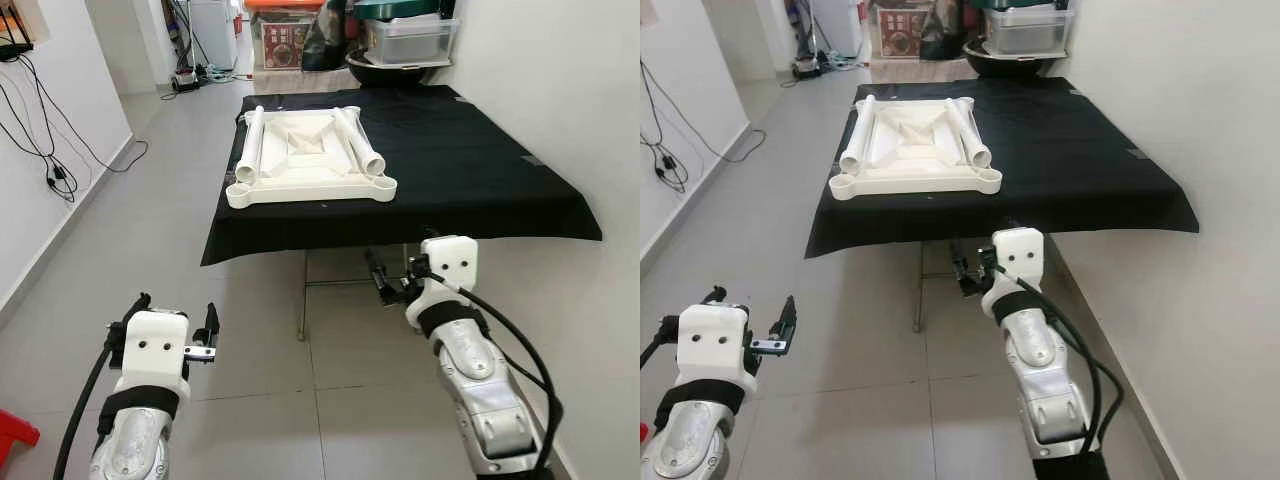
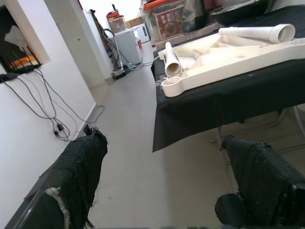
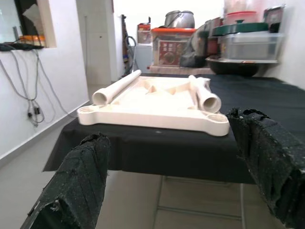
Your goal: Building children table
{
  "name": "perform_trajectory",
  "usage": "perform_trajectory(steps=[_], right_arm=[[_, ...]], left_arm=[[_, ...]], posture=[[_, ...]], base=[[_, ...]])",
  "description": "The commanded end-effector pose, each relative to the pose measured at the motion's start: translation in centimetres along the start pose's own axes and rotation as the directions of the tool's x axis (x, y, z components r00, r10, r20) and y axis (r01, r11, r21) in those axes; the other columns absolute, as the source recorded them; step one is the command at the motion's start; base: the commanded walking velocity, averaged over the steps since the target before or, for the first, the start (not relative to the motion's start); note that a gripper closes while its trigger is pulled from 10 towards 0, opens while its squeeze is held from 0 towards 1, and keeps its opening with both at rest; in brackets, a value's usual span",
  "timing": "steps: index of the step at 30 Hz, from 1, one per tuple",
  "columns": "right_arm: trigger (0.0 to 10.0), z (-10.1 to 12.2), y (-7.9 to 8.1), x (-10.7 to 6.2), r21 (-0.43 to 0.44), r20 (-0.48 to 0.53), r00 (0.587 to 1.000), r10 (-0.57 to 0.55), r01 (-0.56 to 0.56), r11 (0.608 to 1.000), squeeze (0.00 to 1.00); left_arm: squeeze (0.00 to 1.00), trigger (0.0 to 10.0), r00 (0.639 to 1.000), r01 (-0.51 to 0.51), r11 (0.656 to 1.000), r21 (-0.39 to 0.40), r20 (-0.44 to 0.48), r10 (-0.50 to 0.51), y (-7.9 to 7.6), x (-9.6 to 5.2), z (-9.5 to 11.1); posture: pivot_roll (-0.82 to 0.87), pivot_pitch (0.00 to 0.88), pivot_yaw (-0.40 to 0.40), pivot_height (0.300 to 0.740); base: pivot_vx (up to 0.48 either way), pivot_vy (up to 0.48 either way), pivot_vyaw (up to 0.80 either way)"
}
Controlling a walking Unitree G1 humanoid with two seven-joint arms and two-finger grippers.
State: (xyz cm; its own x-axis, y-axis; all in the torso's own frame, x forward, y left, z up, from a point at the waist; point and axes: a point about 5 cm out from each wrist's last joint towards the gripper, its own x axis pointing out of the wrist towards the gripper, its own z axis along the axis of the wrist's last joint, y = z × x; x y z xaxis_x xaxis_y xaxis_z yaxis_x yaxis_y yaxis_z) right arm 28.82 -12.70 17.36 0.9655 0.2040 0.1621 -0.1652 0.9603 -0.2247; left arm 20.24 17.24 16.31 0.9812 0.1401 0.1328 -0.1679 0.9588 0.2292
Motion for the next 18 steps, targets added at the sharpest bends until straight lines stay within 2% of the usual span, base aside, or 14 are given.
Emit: perform_trajectory(steps=[1,4,9,12,15,18], right_arm=[[10.0,-0.5,0.2,-0.2,0.007,-0.031,1.0,0.0,0.0,1.0,0.0],[10.0,-0.5,0.0,-0.9,0.0,-0.039,0.999,0.006,-0.006,1.0,0.0],[10.0,-0.5,-0.6,-1.0,0.004,-0.055,0.998,-0.001,0.002,1.0,0.0],[10.0,-0.7,-0.5,-0.9,0.012,-0.066,0.998,0.006,-0.006,1.0,0.0],[10.0,-1.3,0.3,-0.4,0.016,-0.083,0.997,0.003,-0.002,1.0,0.0],[10.0,-1.1,0.7,-0.2,0.028,-0.066,0.998,0.01,-0.008,1.0,0.0]], left_arm=[[0.0,10.0,1.0,0.01,1.0,0.025,0.026,-0.011,-0.1,0.0,0.5],[0.0,10.0,0.998,0.056,0.998,-0.006,0.026,-0.056,-1.2,-0.1,0.7],[0.0,10.0,0.996,0.082,0.997,-0.012,0.023,-0.082,-1.6,-0.1,0.7],[0.0,10.0,0.997,0.077,0.997,-0.002,0.024,-0.077,-1.5,0.1,0.6],[0.0,10.0,0.996,0.067,0.997,0.037,0.049,-0.069,-0.6,-0.1,1.3],[0.0,10.0,0.995,0.069,0.998,0.012,0.067,-0.069,-0.1,-0.1,1.4]], posture=[[0.01,0.0,-0.012,0.74],[-0.03,0.0,0.01,0.74],[-0.03,0.0,0.011,0.74],[-0.01,0.0,0.005,0.74],[0.03,0.0,0.008,0.74],[0.02,0.0,0.014,0.74]], base=[[0.0,0.0,0.0],[0.0,0.0,0.0],[0.0,0.0,0.0],[0.0,0.0,0.0],[0.0,0.0,0.0],[0.0,0.0,0.0]])
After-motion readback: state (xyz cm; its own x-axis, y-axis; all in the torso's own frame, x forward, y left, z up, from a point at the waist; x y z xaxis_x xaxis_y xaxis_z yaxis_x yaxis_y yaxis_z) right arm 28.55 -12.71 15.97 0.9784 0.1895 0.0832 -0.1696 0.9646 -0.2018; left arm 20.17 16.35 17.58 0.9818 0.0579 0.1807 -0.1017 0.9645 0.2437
